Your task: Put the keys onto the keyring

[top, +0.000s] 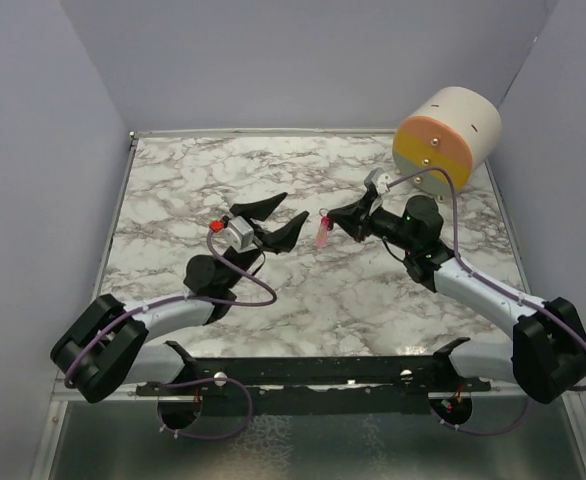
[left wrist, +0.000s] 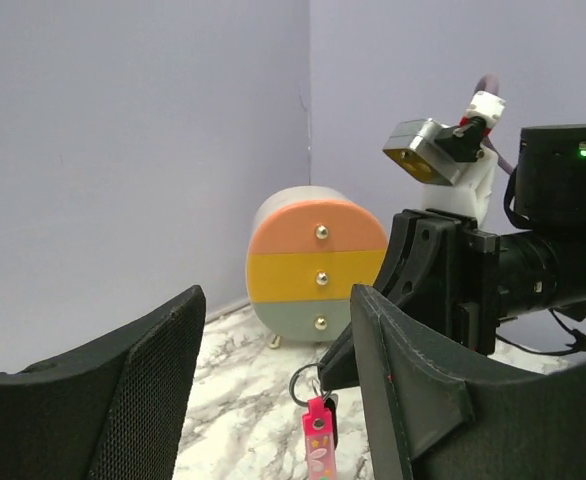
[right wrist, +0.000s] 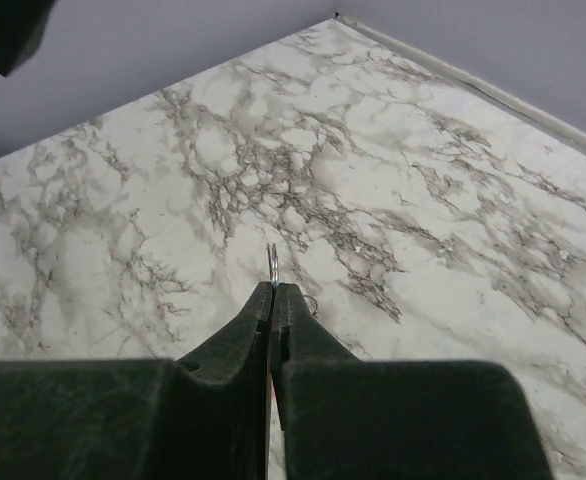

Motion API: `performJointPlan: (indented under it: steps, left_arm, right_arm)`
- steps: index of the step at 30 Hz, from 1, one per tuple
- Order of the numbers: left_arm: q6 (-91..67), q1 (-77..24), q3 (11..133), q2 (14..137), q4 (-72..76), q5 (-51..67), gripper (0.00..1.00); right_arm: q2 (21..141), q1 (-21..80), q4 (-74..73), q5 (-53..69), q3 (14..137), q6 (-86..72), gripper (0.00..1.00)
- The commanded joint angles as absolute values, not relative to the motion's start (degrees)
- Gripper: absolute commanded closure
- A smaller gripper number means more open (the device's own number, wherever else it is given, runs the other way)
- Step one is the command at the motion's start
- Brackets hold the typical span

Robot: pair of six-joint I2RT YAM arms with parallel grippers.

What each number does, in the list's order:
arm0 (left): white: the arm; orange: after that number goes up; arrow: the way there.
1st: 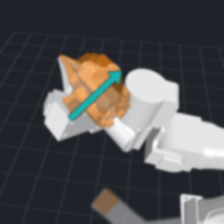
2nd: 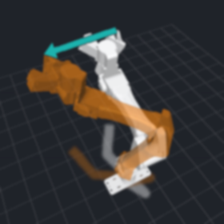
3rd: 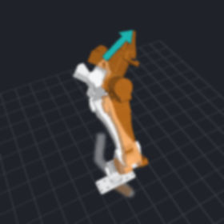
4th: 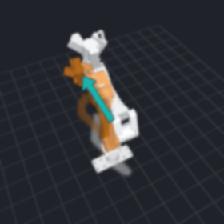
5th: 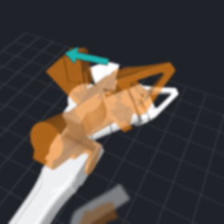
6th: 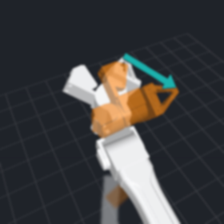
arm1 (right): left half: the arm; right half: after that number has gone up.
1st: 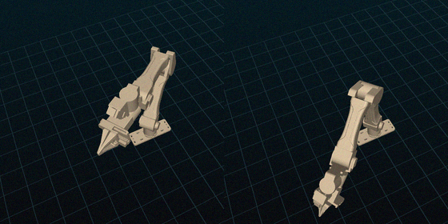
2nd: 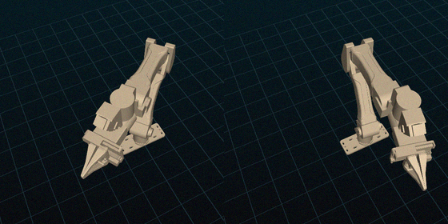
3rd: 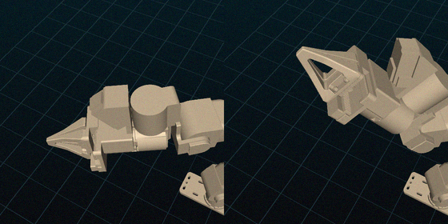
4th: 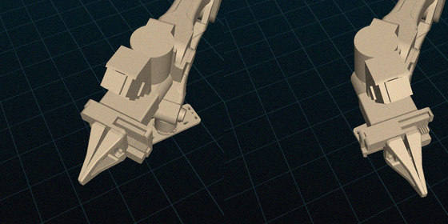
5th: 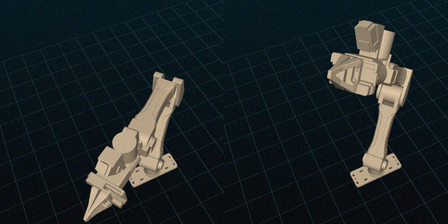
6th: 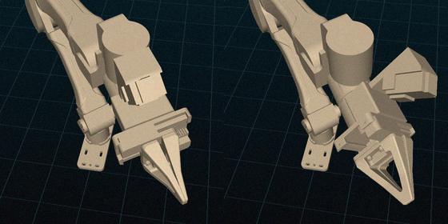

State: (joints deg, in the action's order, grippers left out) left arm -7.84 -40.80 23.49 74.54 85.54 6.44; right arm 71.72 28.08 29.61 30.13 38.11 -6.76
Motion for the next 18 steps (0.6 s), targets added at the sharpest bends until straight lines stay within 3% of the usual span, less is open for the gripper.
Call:
performJointPlan:
  steps: [1,12,18]
  left_arm:
    - [-1.42,-40.69,24.04,70.08,76.28,11.72,0.40]
    - [5.91,-40.69,30.24,71.95,52.14,17.91,0.41]
    - [9.97,-40.69,30.99,73.79,50.01,18.14,0.42]
  right_arm:
    - [69.09,28.21,22.82,27.45,40.65,0.81,0.99]
    - [69.09,28.20,-2.45,28.31,52.60,12.99,0.99]
    - [67.76,28.19,-13.26,30.50,56.67,18.97,0.99]
